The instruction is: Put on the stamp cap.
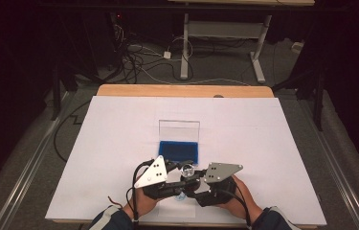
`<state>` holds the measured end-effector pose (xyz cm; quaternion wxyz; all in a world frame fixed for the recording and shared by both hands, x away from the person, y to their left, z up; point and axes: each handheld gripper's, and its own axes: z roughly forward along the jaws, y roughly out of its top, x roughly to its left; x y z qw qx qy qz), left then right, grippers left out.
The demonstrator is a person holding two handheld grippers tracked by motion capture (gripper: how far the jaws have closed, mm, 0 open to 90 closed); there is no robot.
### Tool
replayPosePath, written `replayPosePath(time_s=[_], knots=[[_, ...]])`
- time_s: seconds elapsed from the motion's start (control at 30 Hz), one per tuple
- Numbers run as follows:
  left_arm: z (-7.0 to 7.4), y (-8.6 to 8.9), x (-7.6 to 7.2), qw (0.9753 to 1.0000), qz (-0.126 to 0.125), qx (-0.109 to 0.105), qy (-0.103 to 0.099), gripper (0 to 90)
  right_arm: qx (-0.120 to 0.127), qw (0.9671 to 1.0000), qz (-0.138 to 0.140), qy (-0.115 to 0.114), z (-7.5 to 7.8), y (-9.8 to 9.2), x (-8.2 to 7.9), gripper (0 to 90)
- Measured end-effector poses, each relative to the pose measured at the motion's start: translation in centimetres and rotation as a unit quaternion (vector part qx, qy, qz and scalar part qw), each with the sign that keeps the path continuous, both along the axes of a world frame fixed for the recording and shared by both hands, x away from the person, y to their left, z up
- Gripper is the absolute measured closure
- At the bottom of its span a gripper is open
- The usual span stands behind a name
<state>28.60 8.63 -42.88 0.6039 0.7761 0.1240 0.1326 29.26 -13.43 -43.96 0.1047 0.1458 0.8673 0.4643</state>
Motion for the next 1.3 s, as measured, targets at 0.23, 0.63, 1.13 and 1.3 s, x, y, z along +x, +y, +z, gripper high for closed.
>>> replayPosePath(time_s=[0.23, 0.63, 1.13, 1.3], knots=[[-0.16, 0.05, 0.1, 1.0, 0.001, -0.004, 0.002, 54.2, 0.002, 0.9999, -0.011, 0.001, -0.01, -0.08, -0.07, 38.2], [-0.38, 0.02, 0.0, 1.0, 0.0, 0.004, -0.008, 54.3, -0.008, 0.9999, -0.013, -0.003, -0.03, -0.02, -0.15, 38.3], [-0.42, -0.22, -0.38, 0.9997, 0.009, 0.008, -0.022, 54.4, -0.016, 0.9996, -0.02, -0.008, 0.04, 0.05, -0.32, 38.3], [-0.4, -0.26, -0.46, 0.9996, 0.01, 0.011, -0.026, 54.4, -0.018, 0.9996, -0.02, -0.012, 0.09, 0.05, -0.36, 38.3]])
